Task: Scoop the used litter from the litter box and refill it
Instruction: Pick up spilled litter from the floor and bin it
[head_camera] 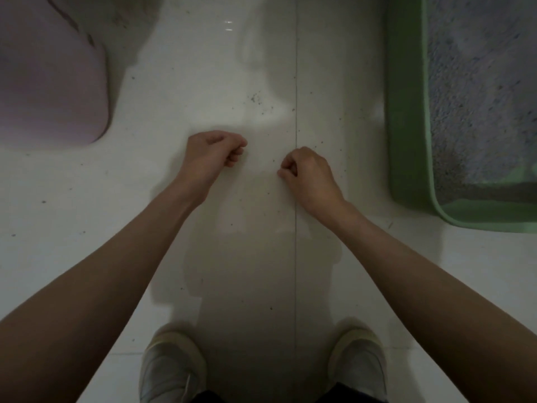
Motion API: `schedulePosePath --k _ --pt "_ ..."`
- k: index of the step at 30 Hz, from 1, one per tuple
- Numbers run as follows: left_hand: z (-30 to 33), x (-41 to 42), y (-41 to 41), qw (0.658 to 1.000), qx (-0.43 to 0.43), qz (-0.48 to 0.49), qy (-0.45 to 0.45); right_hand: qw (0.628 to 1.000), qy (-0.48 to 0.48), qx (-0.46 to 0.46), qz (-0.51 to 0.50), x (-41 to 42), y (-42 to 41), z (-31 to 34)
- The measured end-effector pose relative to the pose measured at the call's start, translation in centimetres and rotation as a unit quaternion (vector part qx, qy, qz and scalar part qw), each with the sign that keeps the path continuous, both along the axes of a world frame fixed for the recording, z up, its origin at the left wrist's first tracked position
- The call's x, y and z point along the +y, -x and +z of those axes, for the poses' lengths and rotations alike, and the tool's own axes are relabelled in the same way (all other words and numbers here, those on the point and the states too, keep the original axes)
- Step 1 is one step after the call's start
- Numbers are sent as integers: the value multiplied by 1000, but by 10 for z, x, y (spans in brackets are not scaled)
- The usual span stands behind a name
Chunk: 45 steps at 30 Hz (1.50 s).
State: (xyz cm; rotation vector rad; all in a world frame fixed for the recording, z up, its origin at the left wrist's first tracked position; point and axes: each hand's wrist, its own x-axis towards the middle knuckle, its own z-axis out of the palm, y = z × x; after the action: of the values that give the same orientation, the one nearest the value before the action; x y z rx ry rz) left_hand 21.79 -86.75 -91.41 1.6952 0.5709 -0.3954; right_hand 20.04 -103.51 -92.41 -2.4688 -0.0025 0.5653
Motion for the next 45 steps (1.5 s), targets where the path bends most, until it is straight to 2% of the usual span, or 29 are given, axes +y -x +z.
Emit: schedulePosePath --k 4,5,7,8,9,11,12,13,14,15,18,19,21,26,32,37,39,41,42,43,44,45 --pt "-7 -12 -17 972 -83 -103 -195 999 23 -1 36 5 0 0" --pt "-9 -14 -22 960 -105 -118 -231 1000 4 0 19 4 -1 0" --pt "-15 -17 -33 948 -134 -122 -263 989 -103 23 -107 0 -7 4" --pt "-18 -17 -39 946 -142 -118 -268 961 -190 45 -195 -3 -12 6" --pt "-22 -17 -44 944 -150 -112 -270 916 -286 74 -273 -7 -19 10" --pt "-27 -18 -53 940 -164 -105 -279 797 -456 135 -371 -11 -34 15" --pt "-29 -20 -56 938 -169 -102 -284 751 -507 150 -397 -13 -42 16" --pt "-30 -21 -59 937 -172 -98 -289 728 -528 151 -411 -15 -50 16" --pt "-31 -23 -61 935 -172 -95 -294 731 -524 139 -415 -16 -58 16" --pt "-32 -24 -63 934 -172 -93 -300 758 -496 114 -409 -16 -65 13" --pt "-34 -27 -64 928 -176 -98 -312 906 -282 21 -315 -14 -84 1" --pt "-35 -27 -65 928 -179 -96 -311 937 -215 -5 -276 -12 -89 -2" --pt "-34 -27 -66 932 -182 -83 -301 967 -139 -40 -210 -7 -95 -5" --pt "-37 -26 -68 921 -192 -84 -329 988 -57 -100 -104 -4 -89 -15" --pt "-39 -26 -71 906 -204 -103 -356 982 -26 -118 -143 -4 -84 -20" --pt "-35 -26 -83 920 -138 -133 -343 993 41 -95 -65 -5 -87 -16" --pt "-27 -26 -85 929 -107 -140 -324 991 2 -75 -107 -7 -90 -14" --pt "-24 -22 -85 949 -96 -119 -277 961 -126 -41 -245 -8 -88 -7" --pt "-23 -19 -84 961 -94 -90 -244 919 -225 -9 -325 -9 -84 -2" --pt "-23 -16 -82 974 -91 -42 -203 855 -335 29 -395 -11 -79 4" --pt "-22 -13 -81 983 -88 20 -157 775 -443 68 -445 -12 -74 10" --pt "-21 -10 -78 987 -85 84 -108 703 -526 98 -469 -16 -68 15"
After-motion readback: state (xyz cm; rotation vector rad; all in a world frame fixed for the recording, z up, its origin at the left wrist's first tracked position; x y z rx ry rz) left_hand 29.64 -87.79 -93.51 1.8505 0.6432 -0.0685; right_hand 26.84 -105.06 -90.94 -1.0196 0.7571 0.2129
